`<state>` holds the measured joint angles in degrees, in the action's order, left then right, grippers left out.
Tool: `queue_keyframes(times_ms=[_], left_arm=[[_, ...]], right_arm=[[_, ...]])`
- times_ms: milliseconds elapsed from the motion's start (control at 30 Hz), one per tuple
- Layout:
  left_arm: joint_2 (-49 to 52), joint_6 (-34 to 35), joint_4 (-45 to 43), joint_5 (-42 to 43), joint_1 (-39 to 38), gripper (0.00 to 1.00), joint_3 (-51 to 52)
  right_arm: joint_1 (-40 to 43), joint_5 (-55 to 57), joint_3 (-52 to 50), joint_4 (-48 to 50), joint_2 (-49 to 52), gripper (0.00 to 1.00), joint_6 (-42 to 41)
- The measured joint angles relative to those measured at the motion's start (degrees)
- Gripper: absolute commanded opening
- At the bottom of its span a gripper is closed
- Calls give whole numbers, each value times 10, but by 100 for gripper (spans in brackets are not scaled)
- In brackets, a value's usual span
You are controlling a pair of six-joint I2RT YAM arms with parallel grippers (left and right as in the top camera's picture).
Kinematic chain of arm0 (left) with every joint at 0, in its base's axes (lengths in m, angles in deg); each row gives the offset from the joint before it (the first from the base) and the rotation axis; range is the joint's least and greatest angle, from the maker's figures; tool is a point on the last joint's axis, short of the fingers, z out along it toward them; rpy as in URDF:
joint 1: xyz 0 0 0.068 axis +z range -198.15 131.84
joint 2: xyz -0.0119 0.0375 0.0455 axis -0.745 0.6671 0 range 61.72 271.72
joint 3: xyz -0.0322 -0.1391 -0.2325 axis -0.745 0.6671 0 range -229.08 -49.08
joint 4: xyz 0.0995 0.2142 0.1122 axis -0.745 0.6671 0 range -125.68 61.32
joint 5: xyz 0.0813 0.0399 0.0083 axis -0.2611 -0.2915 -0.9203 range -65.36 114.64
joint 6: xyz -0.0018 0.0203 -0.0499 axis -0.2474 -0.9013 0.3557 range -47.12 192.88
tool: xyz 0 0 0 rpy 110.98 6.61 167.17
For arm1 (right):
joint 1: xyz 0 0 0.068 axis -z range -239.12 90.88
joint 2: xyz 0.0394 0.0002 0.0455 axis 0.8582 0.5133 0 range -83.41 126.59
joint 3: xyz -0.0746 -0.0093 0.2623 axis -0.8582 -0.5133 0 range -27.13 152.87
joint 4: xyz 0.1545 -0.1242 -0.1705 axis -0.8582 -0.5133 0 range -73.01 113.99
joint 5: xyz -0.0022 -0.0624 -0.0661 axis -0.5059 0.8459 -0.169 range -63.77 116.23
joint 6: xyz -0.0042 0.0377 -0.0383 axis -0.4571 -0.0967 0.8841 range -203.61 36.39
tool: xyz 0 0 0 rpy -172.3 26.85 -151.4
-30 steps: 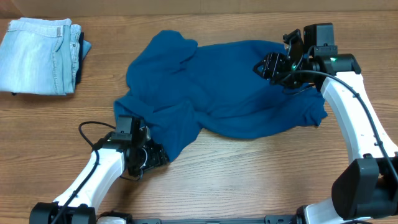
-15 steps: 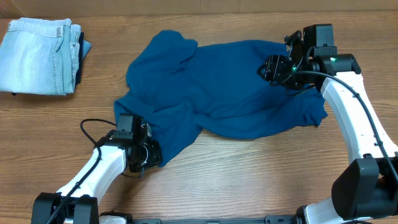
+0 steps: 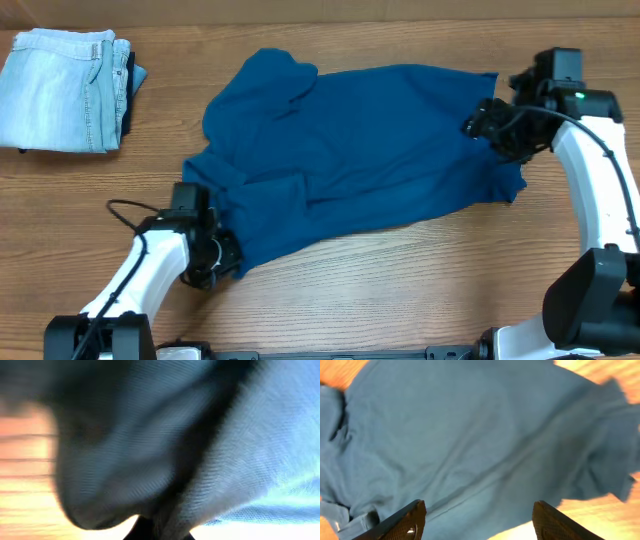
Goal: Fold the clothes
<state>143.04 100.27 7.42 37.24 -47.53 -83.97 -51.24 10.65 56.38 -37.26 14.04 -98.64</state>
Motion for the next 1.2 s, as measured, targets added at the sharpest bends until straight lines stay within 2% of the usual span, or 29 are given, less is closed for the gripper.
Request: queue_keyframes(times_ms=[300,633,767,967,1200], left_arm=[[-3,12,-5,-37,70,4,-3],[-3,12,-7,-76,73,4,-10],[-3,12,-7,-87,73,4,-12],[-3,12,-7,-91,74,4,-12],[-3,12,-6,-95,74,4,-13]], right_arm=[[26,2,-18,-11,3,77,-6],[66,10,-148,48,17,77,-34],[71,23,-160,46,17,80,-39],[84,10,-172,45,17,79,-45],[89,-64,-257,157,18,75,-48]])
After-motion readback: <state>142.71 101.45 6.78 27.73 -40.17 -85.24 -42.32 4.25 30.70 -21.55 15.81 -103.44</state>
